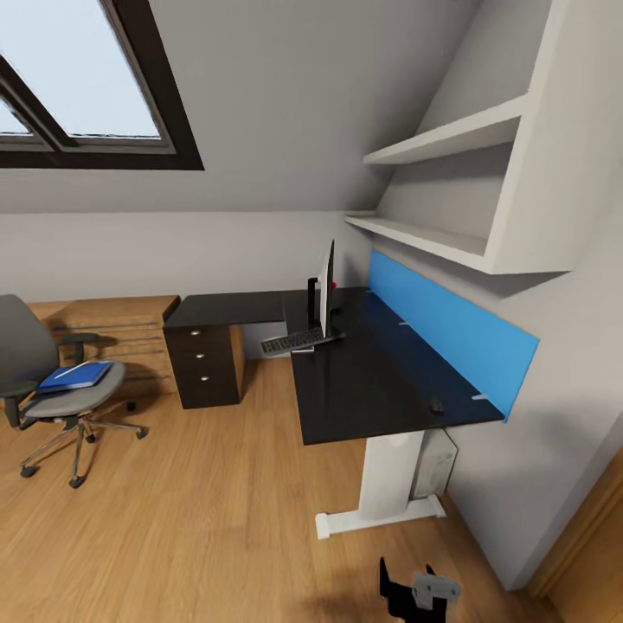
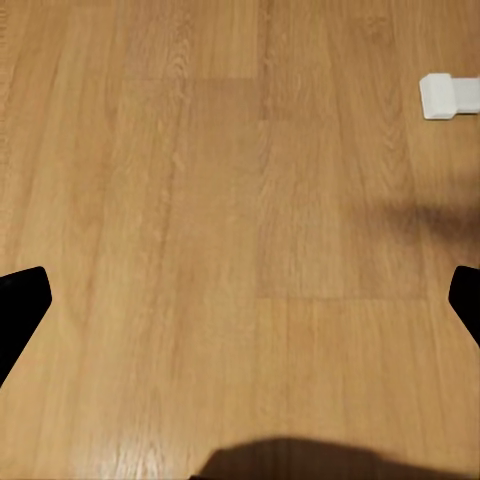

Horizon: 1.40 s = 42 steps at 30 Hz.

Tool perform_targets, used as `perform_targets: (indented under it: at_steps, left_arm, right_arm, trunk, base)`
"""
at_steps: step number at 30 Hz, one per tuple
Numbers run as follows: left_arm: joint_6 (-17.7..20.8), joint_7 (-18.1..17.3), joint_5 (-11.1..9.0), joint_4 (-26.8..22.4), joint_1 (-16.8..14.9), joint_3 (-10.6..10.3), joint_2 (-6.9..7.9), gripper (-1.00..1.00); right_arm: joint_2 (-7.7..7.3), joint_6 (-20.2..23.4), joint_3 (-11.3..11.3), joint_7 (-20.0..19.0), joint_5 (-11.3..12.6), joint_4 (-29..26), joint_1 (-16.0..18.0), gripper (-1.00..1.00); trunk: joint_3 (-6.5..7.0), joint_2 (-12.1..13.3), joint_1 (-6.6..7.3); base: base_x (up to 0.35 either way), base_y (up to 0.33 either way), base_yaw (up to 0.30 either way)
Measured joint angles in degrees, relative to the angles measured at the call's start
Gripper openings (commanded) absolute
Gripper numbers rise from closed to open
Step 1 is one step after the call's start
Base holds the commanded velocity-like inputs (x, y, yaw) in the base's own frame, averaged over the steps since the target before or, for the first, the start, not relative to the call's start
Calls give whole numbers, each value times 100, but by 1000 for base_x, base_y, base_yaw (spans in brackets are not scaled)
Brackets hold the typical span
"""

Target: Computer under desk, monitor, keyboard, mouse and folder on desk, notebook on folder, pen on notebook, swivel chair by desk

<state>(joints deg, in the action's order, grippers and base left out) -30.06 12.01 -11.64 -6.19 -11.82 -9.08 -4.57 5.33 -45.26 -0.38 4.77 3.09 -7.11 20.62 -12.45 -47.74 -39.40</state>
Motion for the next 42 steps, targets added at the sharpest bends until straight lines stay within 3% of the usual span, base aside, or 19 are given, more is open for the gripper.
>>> perform_targets:
  at_steps: [5,10,15,17,18,21,24,25,30,35,37,42]
  left_arm:
    - [0,0,0,0,0,9,0,100]
    - [0,6,0,0,0,25,0,100]
    - [0,10,0,0,0,32,0,100]
    - [0,12,0,0,0,35,0,100]
    - [2,9,0,0,0,39,3,100]
    - [1,8,0,0,0,41,6,100]
    - [1,8,0,1,0,41,9,100]
    - [0,6,-1,1,0,37,26,100]
    - [0,2,2,1,0,24,72,100]
    - [0,0,5,0,0,20,90,100]
    - [-2,0,6,0,0,18,108,100]
    - [-7,0,7,0,0,14,119,100]
  right_arm:
    - [-157,460,-59,65,111,-1056,1,100]
    - [-326,2016,-229,228,218,-2843,1,100]
    - [-511,3840,-431,302,250,-4429,6,100]
    - [-556,4505,-521,300,258,-4911,24,100]
    - [-586,5078,-580,307,260,-5251,67,100]
    - [-614,5751,-635,314,258,-5547,288,100]
    - [-629,6107,-662,330,251,-5516,723,100]
    - [-636,6239,-671,360,246,-5284,1047,100]
    - [-683,6382,-685,469,236,-4137,1933,100]
    - [-898,6228,-690,508,256,-2676,2704,100]
    - [-963,5838,-660,514,233,-2095,2893,100]
    - [-1006,5472,-624,514,214,-1752,2990,100]
  trunk:
    - [90,201,110]
    - [180,401,220]
    - [270,602,330]
    - [306,683,374]
    - [325,723,396]
    - [343,765,419]
    - [344,766,419]
    - [344,766,418]
    - [343,766,418]
    - [343,766,418]
    - [343,766,418]
    - [343,765,419]
  base:
    - [0,0,0]
    - [0,0,0]
    - [0,0,0]
    - [0,0,0]
    - [0,0,0]
    - [0,0,0]
    - [0,0,0]
    - [0,0,0]
    - [0,0,0]
    - [0,0,0]
    - [0,0,0]
    - [19,0,0]
